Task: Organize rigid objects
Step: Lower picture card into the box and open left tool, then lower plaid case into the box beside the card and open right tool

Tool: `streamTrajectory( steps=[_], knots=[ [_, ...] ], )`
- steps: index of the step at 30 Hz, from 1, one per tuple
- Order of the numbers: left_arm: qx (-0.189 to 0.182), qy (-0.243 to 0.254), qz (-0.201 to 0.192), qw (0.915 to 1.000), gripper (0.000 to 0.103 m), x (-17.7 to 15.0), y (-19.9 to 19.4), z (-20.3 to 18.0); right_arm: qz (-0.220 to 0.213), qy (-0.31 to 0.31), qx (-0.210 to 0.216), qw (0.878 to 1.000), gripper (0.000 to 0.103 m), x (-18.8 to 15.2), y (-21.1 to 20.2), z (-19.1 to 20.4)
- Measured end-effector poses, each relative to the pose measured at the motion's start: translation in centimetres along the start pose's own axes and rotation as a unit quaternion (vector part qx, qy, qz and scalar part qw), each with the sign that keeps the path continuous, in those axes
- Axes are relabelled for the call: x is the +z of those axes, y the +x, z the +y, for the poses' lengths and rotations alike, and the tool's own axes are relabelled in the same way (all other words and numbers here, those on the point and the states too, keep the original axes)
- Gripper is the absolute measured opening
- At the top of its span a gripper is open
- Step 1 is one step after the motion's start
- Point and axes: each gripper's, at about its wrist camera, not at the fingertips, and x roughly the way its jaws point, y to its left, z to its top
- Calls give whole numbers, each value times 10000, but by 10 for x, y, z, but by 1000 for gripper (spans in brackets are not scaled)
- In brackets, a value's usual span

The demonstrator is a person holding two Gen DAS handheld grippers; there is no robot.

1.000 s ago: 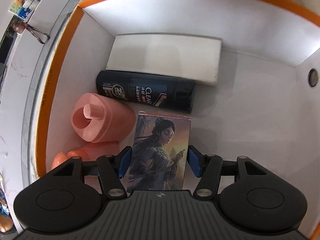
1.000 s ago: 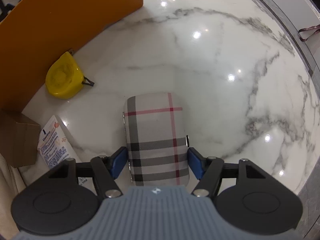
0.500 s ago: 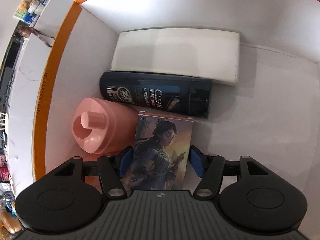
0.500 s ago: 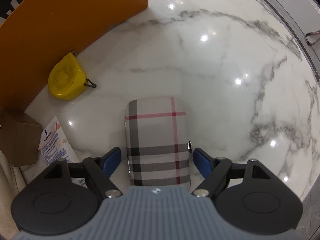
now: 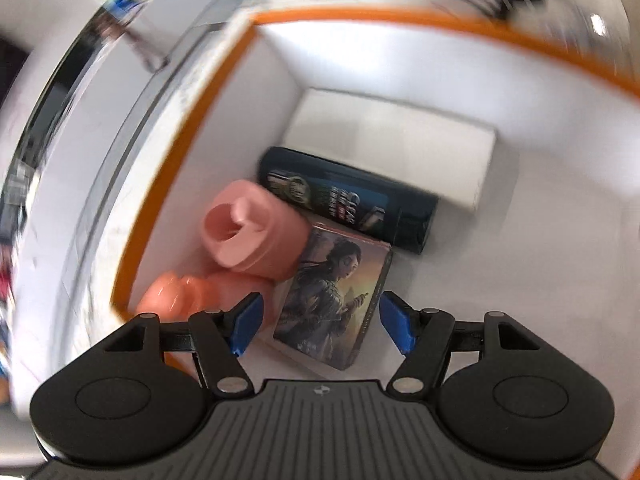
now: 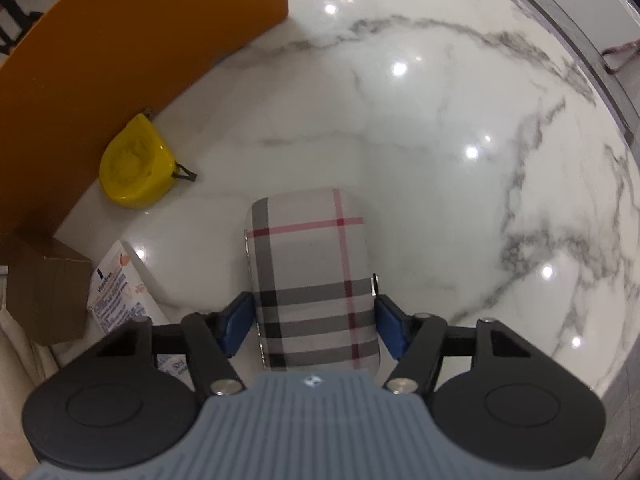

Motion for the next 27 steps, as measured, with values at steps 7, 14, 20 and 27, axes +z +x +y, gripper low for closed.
streamTrajectory(
  steps=[7,14,20,27],
  knots=[
    [-196,-853,-414,9953,78,-13,-44,3,-197,-242,-353,9989,65,0,-26,21],
    [-173,-1571,-310,9869,78,-29,-53,17,-792,-721,-588,9925,66,-7,-113,52],
    [-495,-2588,151,9645,73,-46,-49,27,-1430,-1333,-420,9798,66,23,-165,97],
    [-874,-2995,427,9491,38,-63,-32,26,-1439,-2083,32,9674,66,76,-145,170]
  ],
)
